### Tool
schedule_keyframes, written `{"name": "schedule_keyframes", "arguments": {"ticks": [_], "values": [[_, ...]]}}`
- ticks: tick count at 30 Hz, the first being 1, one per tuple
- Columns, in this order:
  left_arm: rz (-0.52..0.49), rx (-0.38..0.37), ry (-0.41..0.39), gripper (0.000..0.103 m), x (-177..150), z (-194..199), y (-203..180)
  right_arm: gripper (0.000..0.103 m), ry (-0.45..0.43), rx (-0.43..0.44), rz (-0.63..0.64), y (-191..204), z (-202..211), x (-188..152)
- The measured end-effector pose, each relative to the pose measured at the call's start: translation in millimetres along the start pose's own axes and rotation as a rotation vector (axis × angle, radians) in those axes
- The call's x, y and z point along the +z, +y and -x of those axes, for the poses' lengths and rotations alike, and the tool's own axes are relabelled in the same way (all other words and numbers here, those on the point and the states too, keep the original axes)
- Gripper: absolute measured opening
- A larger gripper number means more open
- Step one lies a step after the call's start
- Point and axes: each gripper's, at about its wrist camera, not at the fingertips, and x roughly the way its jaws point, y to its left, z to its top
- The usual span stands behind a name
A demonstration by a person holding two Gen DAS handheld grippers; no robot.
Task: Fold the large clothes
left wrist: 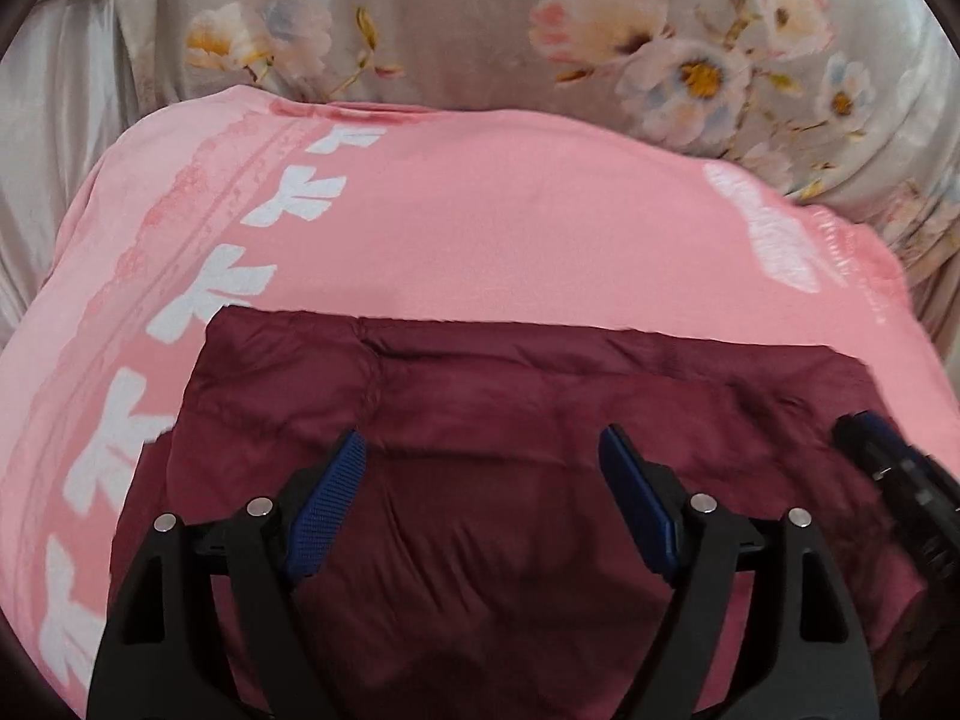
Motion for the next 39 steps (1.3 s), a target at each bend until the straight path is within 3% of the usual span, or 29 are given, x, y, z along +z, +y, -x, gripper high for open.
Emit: {"name": "schedule_keyframes", "arguments": {"ticks": [6, 13, 18, 39], "values": [[-0.023, 0.017, 0.03, 0.078, -42, 18, -29, 0.034, 0.081, 0.029, 0.019, 14, 11, -42], [-0.028, 0.073, 0.044, 0.08, -68, 9, -32, 0.034, 0.099, -0.028, 0.076, 26, 9, -76], [-0.061, 0.117, 0.015, 0.082, -78, 2, -36, 0.035, 0.1, -0.066, 0.105, 31, 5, -81], [-0.073, 0.135, 0.028, 0.084, -80, -3, -37, 0.037, 0.115, -0.076, 0.114, 31, 3, -79]]}}
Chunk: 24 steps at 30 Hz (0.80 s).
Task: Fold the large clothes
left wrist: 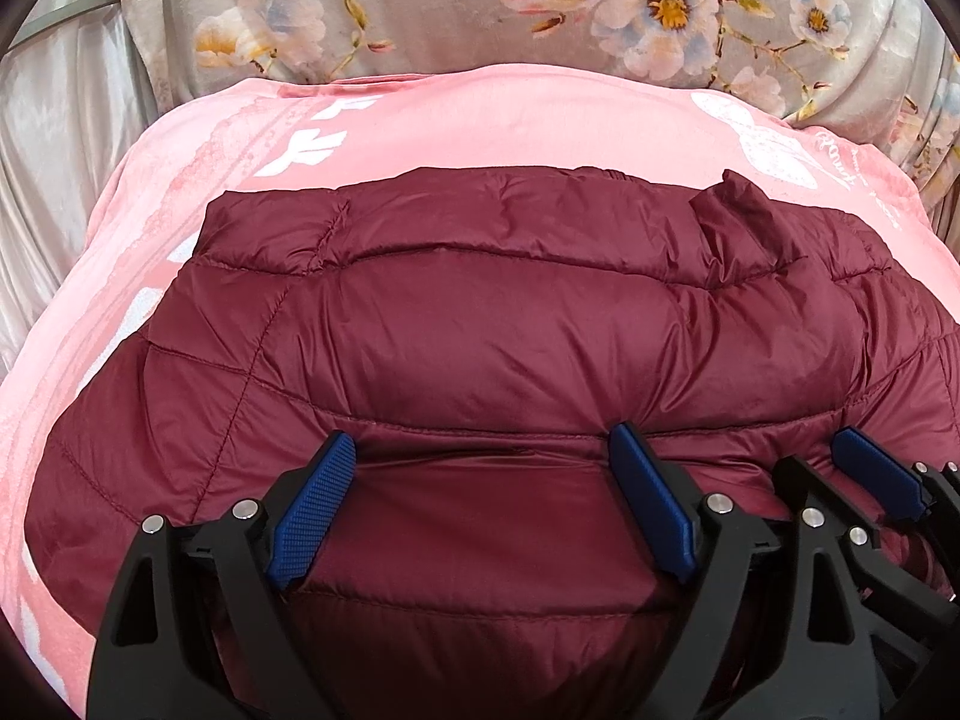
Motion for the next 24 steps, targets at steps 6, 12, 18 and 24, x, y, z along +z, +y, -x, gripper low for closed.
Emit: {"name": "schedule_keyframes", "arguments": {"ticks": [6, 12, 18, 24], "values": [[-0.003, 0.012, 0.002, 0.086, 0, -3, -1, 0.037, 0.004, 0.009, -0.011, -1, -2, -1], [0.005, 0.002, 0.001, 0.086, -1, -2, 1, 0.038, 0.005, 0.011, -0.012, -1, -3, -1], [0.167, -0.095, -0.013, 0.086, -10, 39, 52, 0.041, 0.008, 0.031, -0.066, -3, 17, 1], [0.434, -0.107, -0.019, 0.091, -35, 78, 154, 0.041, -0.056, 0.088, -0.046, 28, 46, 14]]}}
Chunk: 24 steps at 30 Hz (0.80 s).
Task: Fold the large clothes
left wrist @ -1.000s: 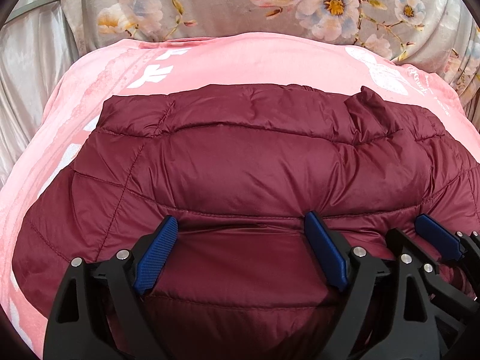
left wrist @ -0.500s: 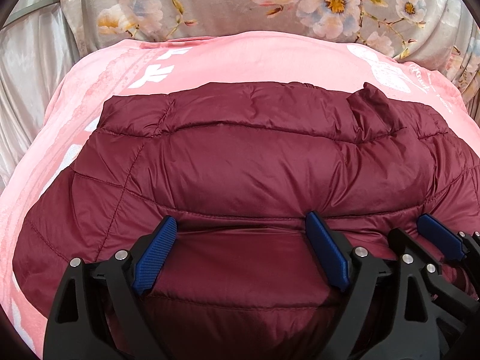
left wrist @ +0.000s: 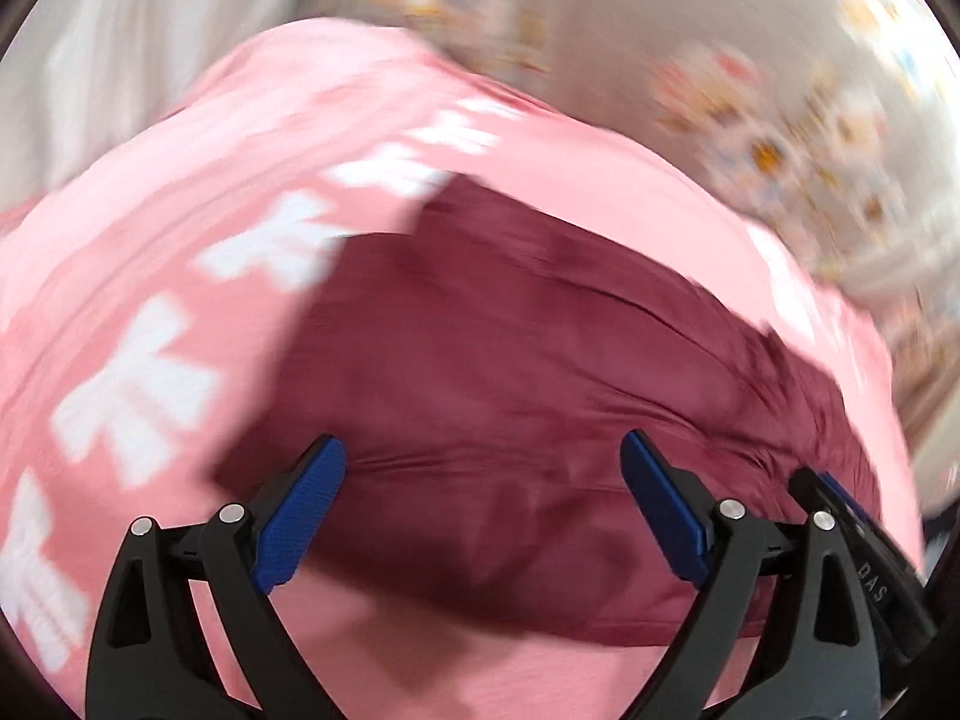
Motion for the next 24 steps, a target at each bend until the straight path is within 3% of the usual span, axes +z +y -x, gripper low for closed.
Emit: {"name": "schedule_keyframes", "arguments": {"ticks": [5, 8, 15, 17, 19, 21, 22, 24], "values": [[0.142, 0.059, 0.033, 0.091, 1, 1, 57, 0.041, 0.05, 0.044, 0.047, 29, -14, -6], [0.236, -0.001, 0.085, 0.09, -1, -11, 78, 0.041, 0.064, 0.022, 0.075, 36, -21, -16], [0.201, -0.109, 0.137, 0.09, 0, -30, 48, 0.041, 0.073, -0.011, 0.124, 41, -32, -27], [0.182, -0.115, 0.14, 0.078, 2, -30, 39, 0.035, 0.074, 0.025, 0.081, 36, -27, -27], [0.196, -0.115, 0.12, 0.053, 3, -26, 33, 0.024, 0.067, 0.069, 0.026, 26, -11, -28], [0.166, -0.12, 0.103, 0.037, 6, -16, 27, 0.011, 0.061, 0.076, 0.025, 19, 5, -34], [0.155, -0.137, 0.09, 0.03, 9, -10, 24, 0.004, 0.064, 0.074, 0.025, 17, 9, -37], [0.146, -0.173, 0.067, 0.024, 16, 2, 18, 0.001, 0.091, 0.084, 0.014, 12, 10, -46]]}}
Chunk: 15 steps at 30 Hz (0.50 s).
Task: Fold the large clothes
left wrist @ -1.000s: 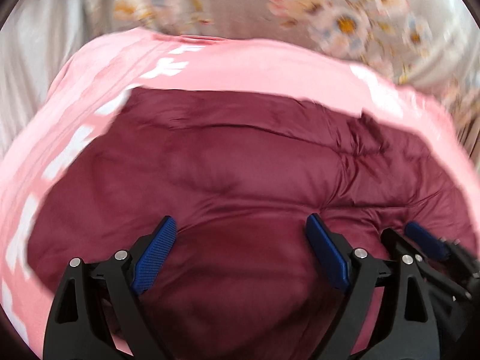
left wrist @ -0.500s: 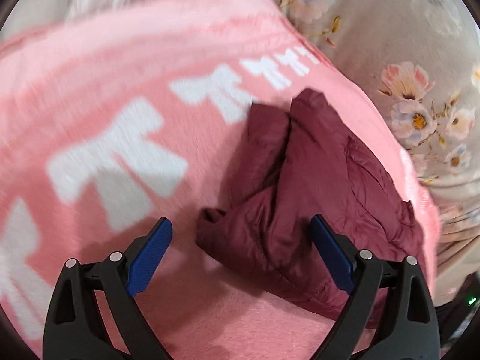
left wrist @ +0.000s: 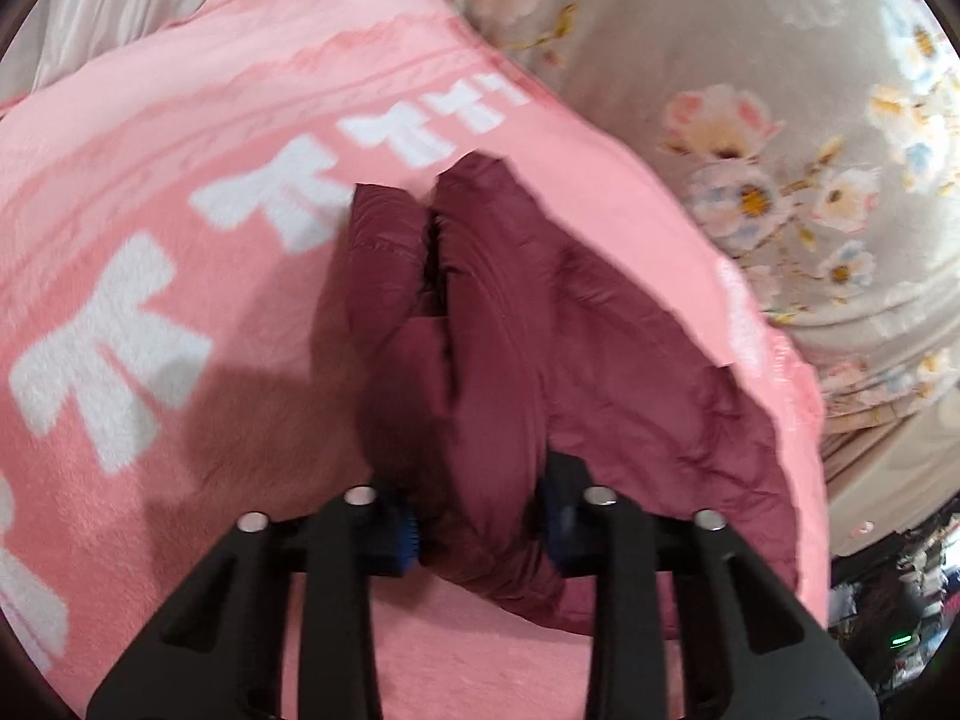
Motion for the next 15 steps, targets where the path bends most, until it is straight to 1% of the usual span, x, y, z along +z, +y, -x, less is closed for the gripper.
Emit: {"name": "schedule_keyframes", "arguments": {"ticks": [3, 6, 8, 10, 11, 14, 15], "values": [[-0.071, -0.055, -0.052, 0.02, 3, 27, -32, 0.0, 0.034, 0.008, -0.024, -7, -14, -9], [-0.157, -0.115, -0.083, 0.018, 0, 51, -67, 0.0, 0.039, 0.015, -0.043, -11, -23, -12], [-0.235, -0.155, -0.097, 0.017, -5, 64, -100, 0.0, 0.032, 0.017, -0.041, -11, -25, -10], [-0.319, -0.189, -0.1, 0.017, -17, 71, -135, 0.0, 0.033, 0.037, -0.053, -14, -25, -9], [-0.359, -0.203, -0.1, 0.017, -23, 72, -152, 0.0, 0.038, 0.053, -0.074, -18, -22, -8], [-0.482, -0.242, -0.094, 0.017, -43, 69, -205, 0.0, 0.025, 0.107, -0.162, -41, 8, -9], [-0.512, -0.254, -0.083, 0.017, -49, 64, -220, 0.0, 0.015, 0.101, -0.169, -47, 18, -10]]}}
